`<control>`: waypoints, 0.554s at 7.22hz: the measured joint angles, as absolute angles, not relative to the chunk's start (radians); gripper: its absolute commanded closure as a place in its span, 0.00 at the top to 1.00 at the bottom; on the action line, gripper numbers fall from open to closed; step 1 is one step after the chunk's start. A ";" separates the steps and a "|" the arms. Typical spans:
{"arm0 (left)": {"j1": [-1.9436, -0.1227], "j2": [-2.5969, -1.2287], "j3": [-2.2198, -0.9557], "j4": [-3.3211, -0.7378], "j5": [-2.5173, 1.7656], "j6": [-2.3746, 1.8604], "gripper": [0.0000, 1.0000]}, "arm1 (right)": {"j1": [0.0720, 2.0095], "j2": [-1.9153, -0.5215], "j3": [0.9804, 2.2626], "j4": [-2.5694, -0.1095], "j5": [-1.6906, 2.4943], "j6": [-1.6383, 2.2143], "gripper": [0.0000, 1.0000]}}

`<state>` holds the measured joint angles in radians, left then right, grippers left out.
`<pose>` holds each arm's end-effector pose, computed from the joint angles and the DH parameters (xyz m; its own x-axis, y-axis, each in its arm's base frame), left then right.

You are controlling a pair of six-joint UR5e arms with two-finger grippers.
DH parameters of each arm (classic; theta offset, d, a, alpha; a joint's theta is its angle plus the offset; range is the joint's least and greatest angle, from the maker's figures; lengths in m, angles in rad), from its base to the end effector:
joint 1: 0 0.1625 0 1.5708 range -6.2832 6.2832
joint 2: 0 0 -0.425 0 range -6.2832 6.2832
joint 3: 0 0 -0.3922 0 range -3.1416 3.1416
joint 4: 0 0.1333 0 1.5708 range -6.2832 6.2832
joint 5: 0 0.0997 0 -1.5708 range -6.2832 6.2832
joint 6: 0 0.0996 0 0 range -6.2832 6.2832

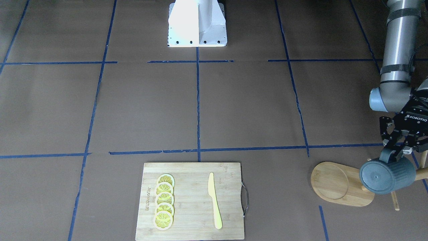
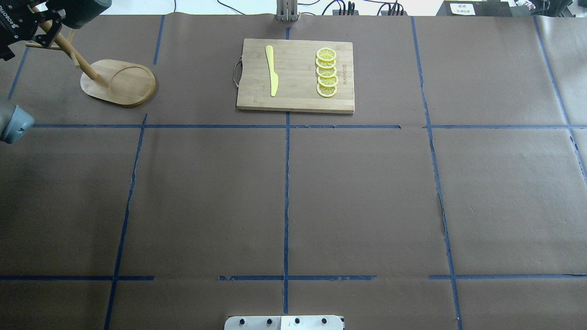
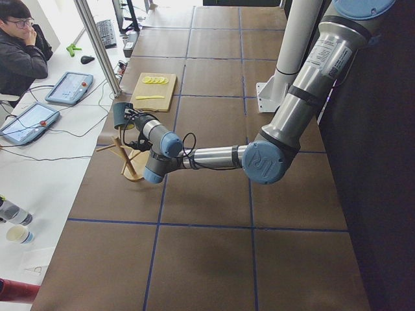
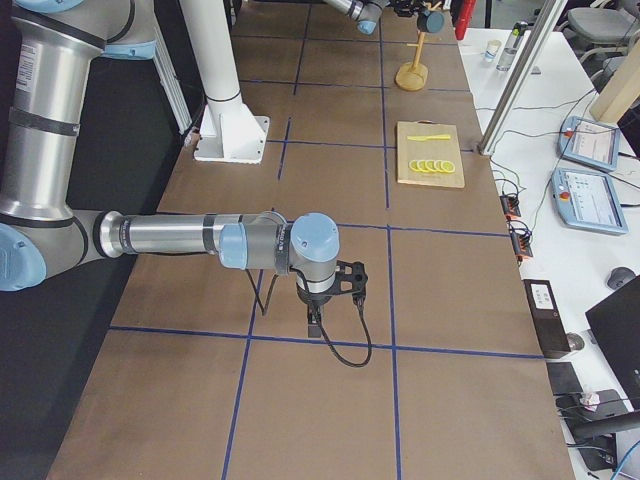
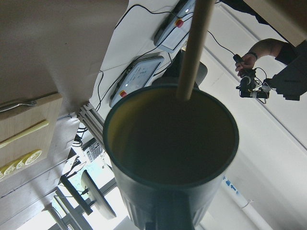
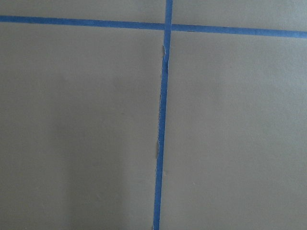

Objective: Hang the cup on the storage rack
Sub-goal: 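Hook the mug's handle onto the wooden stand's arm with the left gripper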

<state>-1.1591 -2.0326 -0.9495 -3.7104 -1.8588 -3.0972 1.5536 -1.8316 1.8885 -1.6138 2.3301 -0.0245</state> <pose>0.1537 -0.6144 0.4758 -0.7807 -0.6057 -0.1536 -0.1247 0.3920 -0.9115 0.0581 -0.3837 0.6217 0.7244 -0.0465 0.6878 0.0350 0.9989 0.0308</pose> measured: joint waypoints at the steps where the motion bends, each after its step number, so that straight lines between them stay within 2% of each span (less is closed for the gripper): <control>1: -1.159 -2.033 -0.940 -3.716 -1.859 -3.096 0.00 | 1.553 -1.832 1.888 -1.614 2.330 -0.025 1.00; 4: -1.160 -2.030 -0.892 -3.753 -1.859 -3.096 0.00 | 1.554 -1.828 1.887 -1.614 2.330 -0.025 1.00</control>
<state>-1.1597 -2.0297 -0.8921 -3.7530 -1.8592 -3.0956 1.5539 -1.8281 1.8869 -1.6137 2.3301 -0.0250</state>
